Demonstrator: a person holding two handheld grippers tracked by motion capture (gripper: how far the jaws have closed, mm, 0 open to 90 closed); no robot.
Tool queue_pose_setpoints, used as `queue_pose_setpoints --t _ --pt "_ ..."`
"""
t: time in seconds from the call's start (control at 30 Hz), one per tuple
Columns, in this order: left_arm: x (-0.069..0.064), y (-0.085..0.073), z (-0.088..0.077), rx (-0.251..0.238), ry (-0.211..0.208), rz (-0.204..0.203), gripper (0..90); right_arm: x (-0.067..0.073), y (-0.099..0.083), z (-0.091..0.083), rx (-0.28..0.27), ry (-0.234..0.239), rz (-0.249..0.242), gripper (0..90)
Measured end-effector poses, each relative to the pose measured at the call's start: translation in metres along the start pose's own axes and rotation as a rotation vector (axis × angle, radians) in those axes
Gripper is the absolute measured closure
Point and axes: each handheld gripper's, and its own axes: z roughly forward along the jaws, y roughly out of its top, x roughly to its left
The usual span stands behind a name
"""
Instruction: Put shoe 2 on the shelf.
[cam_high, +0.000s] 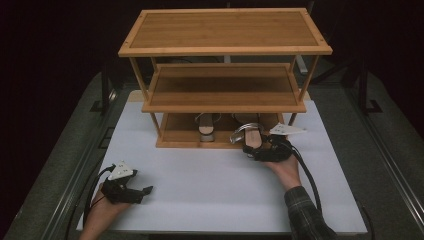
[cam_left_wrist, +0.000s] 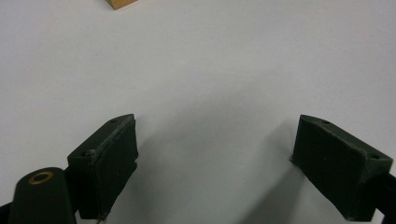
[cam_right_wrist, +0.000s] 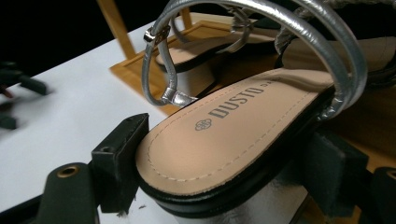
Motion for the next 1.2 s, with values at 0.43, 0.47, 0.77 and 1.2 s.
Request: queue_pose_setpoints --t 0.43,0.47,0.77,1.2 --pt "0.000 0.000 0.000 0.002 -0.001 0.000 12.8 -0.022 0.008 0.054 -0.015 -0.027 0.053 22.9" --pt "0.000 0.000 0.000 0.002 -0.001 -0.001 12.9 -0.022 0.008 0.057 -0.011 -0.034 0.055 22.9" --pt "0.000 0.000 0.000 0.002 -0.001 -0.001 12.9 -0.025 0.009 0.074 -0.001 -0.038 0.090 22.9" --pt "0.000 0.000 0.000 0.003 -0.002 -0.001 12.8 -0.028 0.014 0.089 0.072 -0.080 0.009 19.2"
